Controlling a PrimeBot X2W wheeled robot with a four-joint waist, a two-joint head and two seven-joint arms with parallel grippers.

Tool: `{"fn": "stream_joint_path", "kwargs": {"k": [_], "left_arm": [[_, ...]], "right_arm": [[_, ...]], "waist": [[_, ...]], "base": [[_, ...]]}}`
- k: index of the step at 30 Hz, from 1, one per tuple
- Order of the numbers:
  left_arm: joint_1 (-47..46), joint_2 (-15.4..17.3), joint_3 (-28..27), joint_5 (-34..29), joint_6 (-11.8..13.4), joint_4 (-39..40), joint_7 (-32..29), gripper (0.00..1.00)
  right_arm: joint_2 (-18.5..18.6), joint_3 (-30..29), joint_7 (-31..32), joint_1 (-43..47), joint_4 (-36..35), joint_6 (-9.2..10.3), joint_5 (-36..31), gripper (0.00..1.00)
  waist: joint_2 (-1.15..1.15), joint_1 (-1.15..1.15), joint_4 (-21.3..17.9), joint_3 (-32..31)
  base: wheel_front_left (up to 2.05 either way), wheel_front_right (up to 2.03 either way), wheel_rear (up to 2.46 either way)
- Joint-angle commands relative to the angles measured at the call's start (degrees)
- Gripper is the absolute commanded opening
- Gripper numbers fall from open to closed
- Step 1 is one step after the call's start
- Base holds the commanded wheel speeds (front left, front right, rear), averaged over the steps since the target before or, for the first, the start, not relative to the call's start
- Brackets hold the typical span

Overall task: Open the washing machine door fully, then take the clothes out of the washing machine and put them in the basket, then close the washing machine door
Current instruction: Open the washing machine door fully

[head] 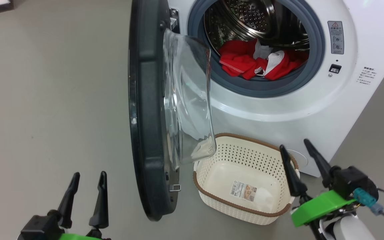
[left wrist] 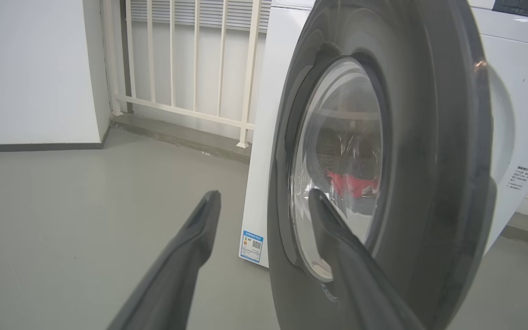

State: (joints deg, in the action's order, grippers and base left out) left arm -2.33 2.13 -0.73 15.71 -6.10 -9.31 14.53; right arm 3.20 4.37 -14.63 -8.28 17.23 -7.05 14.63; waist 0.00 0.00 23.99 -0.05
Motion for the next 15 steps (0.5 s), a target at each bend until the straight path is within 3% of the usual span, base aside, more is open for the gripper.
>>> {"fn": "stream_joint_path", "kwargs": {"k": [1,15], "left_arm": [[-0.98,0.75,-2.14,0.19,-0.25,1.63,0.47,1.00],[-0.94,0.75,-2.57,-0.98,-0.28,0.87,0.47,1.00]], "right_arm": [[-0.11,1.22,-0.36,-0.34,-1.60,-0.44,-0.43,1.00],[-0.31,2.18,-0.37,0.96,-2.10,-0.44,1.19,1.00]], "waist": [[0.00,0.00,-0.07,0.12],[0.00,0.00,-0.21,0.17]], "base": [[0.00,0.00,0.00],[0.00,0.00,0.00]]}}
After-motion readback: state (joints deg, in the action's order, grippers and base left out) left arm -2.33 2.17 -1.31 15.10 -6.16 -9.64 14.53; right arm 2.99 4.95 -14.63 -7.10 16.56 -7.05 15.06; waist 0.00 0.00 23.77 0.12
